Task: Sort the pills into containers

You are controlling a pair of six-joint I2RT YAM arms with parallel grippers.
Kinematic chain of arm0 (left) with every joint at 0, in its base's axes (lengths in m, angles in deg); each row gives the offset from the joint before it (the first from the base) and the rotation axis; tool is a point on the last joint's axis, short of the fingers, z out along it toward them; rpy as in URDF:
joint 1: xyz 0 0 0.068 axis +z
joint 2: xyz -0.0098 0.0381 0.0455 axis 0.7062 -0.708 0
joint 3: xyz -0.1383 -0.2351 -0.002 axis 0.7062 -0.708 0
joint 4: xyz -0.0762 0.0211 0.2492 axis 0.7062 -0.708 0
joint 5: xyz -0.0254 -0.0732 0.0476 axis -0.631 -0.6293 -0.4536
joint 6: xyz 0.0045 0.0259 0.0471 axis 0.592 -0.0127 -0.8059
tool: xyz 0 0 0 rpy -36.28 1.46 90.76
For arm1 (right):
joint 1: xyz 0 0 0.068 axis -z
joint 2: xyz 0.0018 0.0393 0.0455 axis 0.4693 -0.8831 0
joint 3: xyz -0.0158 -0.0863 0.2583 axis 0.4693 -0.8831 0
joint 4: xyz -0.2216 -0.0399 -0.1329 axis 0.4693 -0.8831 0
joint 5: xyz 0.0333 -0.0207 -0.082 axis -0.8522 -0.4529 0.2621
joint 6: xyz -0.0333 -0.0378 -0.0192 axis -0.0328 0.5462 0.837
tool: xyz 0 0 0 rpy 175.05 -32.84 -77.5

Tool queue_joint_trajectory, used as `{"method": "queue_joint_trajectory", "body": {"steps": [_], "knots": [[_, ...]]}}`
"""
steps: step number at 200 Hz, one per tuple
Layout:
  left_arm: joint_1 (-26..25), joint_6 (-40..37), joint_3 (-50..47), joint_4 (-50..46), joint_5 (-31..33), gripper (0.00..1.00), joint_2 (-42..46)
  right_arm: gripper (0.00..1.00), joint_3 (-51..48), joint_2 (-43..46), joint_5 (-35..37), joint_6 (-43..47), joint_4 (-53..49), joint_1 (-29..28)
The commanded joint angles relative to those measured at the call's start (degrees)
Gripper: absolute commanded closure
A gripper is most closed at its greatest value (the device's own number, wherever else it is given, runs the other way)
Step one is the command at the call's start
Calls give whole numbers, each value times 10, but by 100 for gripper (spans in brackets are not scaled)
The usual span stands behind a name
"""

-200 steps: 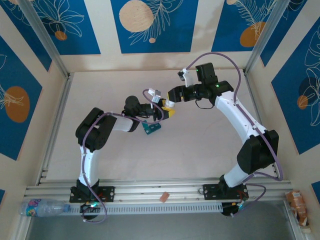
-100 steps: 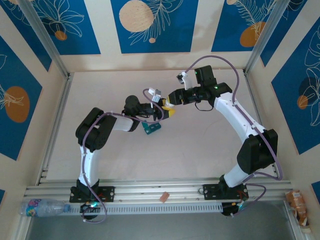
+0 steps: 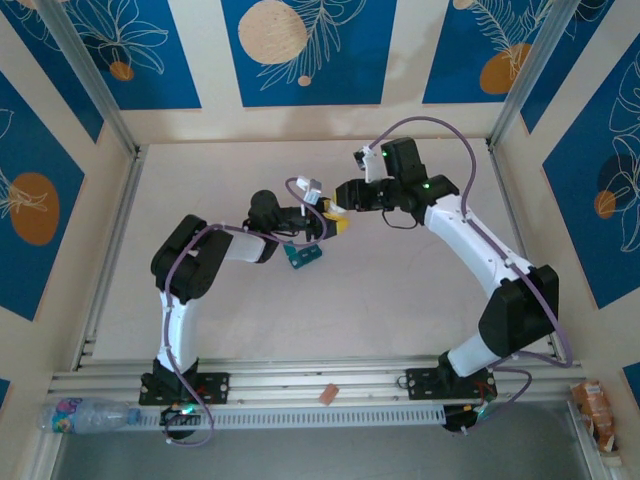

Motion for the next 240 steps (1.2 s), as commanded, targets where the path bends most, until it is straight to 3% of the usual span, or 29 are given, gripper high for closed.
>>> {"method": "queue_joint_trajectory", "body": {"steps": [1,27,66,118,140,186,213,240], "knots": [[-7,-8,17,52,22,100,8,74,-43,-7,117,-118,-23,-47],[-7,-13,12,51,32,100,9,74,-62,-5,161,-171,4,-77],[-8,-17,6,51,35,100,9,74,-30,-24,179,-177,-19,-85],[-8,-19,5,51,35,100,9,71,2,-3,125,-152,-37,-46],[-7,-20,5,51,34,100,10,63,22,7,76,-131,-42,-19],[-7,-19,8,48,23,100,13,31,51,35,9,-69,-63,31],[-8,-20,6,50,21,100,17,23,58,28,-57,-25,-60,69],[-7,-22,9,44,12,100,20,21,105,-14,-112,56,-109,85]]}}
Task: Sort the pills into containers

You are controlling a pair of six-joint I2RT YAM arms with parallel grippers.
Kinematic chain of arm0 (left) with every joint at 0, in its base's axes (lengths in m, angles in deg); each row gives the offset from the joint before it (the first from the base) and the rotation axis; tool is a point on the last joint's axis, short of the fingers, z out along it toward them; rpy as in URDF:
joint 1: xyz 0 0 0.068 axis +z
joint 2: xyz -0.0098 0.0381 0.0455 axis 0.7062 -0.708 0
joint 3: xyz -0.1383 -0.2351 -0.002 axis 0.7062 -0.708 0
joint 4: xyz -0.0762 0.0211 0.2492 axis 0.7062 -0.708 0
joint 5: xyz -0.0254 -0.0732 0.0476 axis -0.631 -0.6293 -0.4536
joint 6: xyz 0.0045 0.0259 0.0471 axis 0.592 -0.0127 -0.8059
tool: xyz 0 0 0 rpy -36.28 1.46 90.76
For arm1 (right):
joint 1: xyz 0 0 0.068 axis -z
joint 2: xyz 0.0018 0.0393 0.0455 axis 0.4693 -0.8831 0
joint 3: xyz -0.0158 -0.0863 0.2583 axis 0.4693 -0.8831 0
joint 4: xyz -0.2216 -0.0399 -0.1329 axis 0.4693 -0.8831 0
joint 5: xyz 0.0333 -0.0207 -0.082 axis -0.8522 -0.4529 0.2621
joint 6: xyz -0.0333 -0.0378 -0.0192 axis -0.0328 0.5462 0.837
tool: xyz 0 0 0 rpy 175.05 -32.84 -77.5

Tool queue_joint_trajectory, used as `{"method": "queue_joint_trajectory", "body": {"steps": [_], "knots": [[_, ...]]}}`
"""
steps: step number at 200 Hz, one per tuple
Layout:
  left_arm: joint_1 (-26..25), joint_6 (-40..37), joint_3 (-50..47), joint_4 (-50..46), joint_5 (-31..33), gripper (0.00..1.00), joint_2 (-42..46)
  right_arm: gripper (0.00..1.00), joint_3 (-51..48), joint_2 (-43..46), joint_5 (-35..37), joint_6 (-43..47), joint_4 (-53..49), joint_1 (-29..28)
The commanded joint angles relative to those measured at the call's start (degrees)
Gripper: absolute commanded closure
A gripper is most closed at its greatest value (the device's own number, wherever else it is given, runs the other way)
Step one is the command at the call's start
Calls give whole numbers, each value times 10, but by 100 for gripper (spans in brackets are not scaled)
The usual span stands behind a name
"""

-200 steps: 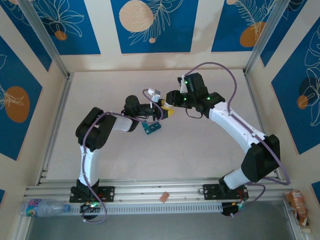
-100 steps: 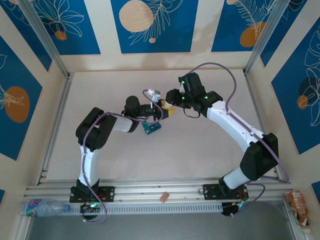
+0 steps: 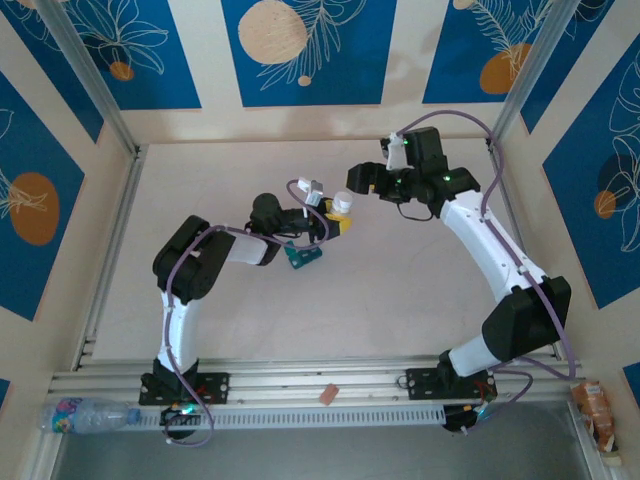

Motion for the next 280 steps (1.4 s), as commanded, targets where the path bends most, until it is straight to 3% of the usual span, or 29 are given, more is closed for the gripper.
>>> {"method": "queue_joint_trajectory", "body": {"steps": [1,55,222,280], "knots": [[0,-11,16,27,-18,100,24,21,52,-29,-83,95,-49,9],[-1,-13,13,23,-20,100,30,20,67,-42,-102,174,-71,3],[-2,-12,12,20,-22,100,33,20,95,-75,-77,226,-118,-44],[-3,-10,14,22,-22,100,32,29,83,-78,-74,223,-114,-45]]}}
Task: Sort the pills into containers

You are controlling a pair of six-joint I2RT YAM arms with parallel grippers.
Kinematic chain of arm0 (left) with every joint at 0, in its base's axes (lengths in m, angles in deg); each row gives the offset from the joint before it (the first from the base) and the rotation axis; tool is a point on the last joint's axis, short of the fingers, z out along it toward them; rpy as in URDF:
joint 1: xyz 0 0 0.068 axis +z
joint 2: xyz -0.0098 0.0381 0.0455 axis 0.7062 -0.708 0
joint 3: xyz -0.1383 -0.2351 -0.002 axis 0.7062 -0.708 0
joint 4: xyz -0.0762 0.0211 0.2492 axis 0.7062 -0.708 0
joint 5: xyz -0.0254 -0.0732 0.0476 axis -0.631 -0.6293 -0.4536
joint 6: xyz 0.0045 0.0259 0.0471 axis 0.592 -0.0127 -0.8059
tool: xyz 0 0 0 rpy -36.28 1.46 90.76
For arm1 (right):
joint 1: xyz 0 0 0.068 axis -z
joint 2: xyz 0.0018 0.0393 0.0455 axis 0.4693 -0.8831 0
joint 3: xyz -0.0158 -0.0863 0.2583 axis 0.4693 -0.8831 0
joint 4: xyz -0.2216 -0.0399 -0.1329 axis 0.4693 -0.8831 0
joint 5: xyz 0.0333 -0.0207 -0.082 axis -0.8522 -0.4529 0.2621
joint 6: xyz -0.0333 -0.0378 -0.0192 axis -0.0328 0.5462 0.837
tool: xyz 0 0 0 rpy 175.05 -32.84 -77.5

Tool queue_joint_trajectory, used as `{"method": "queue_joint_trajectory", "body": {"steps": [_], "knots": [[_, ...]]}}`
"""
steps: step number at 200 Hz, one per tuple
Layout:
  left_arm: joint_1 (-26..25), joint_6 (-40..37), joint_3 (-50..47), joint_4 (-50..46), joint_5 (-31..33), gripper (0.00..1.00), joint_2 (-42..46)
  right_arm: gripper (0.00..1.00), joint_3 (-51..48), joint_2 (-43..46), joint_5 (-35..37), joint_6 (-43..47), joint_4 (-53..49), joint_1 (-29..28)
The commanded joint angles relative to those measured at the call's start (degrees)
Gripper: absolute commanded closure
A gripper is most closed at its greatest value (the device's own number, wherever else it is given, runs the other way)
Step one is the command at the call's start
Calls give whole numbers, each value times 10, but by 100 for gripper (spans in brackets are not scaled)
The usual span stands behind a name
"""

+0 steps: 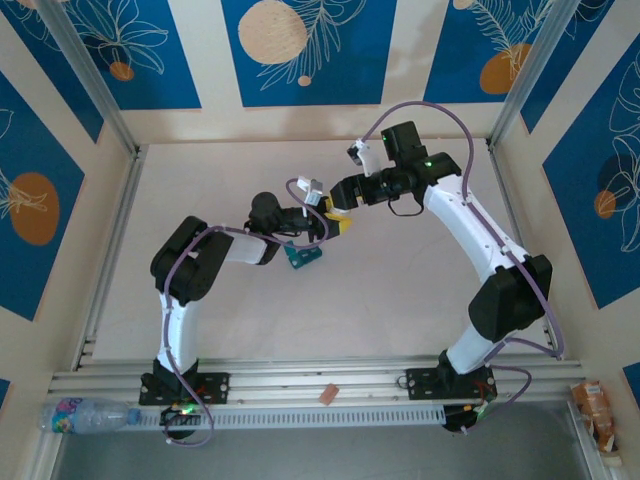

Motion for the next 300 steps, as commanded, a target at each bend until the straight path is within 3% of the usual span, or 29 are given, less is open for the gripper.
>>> {"method": "queue_joint_trajectory", "body": {"steps": [1,50,103,128,167,211,263,300], "knots": [[-3,-8,14,23,-13,100,21,29,2,-3,-7,8,-5,-3],[-4,-7,14,23,-13,100,21,51,-5,-8,-17,2,1,-2],[-4,-6,17,23,-13,100,20,61,-21,-7,-14,-10,10,-12],[-5,-6,20,22,-12,100,20,65,-31,-6,26,-38,12,-32],[-7,-7,24,20,-10,100,20,65,-65,5,129,-145,27,-71],[-7,-8,25,16,-10,100,19,65,-99,21,163,-207,60,-97],[-7,-9,26,13,-10,100,19,63,-50,25,145,-187,34,-69],[-7,-10,23,13,-12,100,20,46,-44,63,89,-163,53,-26]]}}
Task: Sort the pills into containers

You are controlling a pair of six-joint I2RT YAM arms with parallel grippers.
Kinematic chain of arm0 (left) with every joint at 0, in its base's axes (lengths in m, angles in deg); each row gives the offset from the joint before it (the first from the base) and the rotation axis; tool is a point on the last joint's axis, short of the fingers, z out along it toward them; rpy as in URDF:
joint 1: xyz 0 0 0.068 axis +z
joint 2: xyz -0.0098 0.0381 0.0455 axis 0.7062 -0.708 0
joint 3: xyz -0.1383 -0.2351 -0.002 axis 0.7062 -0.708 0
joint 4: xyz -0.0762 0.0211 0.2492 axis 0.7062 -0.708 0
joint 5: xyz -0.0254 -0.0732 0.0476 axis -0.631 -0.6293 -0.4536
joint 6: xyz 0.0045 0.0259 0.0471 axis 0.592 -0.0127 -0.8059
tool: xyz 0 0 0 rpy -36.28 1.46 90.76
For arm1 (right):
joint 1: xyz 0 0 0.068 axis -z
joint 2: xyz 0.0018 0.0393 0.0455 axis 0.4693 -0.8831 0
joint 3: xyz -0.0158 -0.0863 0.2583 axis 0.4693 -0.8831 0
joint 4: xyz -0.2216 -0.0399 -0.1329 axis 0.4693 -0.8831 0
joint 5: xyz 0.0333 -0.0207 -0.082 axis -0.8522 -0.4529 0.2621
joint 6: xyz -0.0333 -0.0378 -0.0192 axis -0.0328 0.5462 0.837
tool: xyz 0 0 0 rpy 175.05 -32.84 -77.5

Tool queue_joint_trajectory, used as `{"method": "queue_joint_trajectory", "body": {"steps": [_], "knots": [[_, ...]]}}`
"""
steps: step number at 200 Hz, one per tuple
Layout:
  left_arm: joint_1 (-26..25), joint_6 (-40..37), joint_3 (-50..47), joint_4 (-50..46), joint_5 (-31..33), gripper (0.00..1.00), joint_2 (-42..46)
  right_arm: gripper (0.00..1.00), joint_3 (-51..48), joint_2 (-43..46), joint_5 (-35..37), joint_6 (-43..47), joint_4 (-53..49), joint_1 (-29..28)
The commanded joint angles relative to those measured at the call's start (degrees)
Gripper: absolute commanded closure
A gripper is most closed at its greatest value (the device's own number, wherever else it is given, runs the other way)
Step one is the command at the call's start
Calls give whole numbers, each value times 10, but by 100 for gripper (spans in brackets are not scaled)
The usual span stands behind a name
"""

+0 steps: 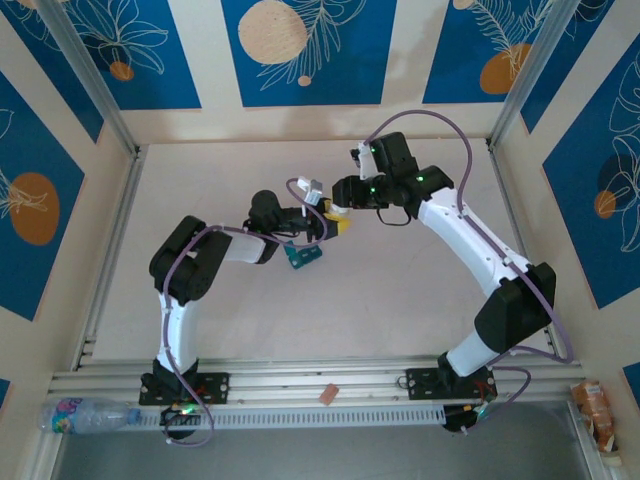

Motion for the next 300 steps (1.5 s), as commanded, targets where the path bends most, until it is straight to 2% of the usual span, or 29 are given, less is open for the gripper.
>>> {"method": "queue_joint_trajectory", "body": {"steps": [1,23,39,100,167,208,225,256,300], "knots": [[-8,-8,22,42,1,100,18,45,12,26,-62,20,-17,23],[-8,-8,22,42,1,100,18,31,9,36,-98,54,-13,46],[-9,-8,22,43,0,100,18,25,8,33,-116,94,-15,55],[-8,-5,25,43,-2,100,18,26,3,3,-184,150,3,61],[-8,-5,26,43,-2,100,17,36,3,-17,-188,152,0,59],[-8,-4,25,43,-2,100,18,58,-3,-21,-189,149,3,59],[-8,-4,26,44,-2,100,18,62,-11,-19,-190,145,5,56],[-9,-3,28,46,1,100,18,66,-51,-3,-146,94,34,33],[-9,-4,29,45,3,100,17,66,-120,21,27,-71,69,-42]]}}
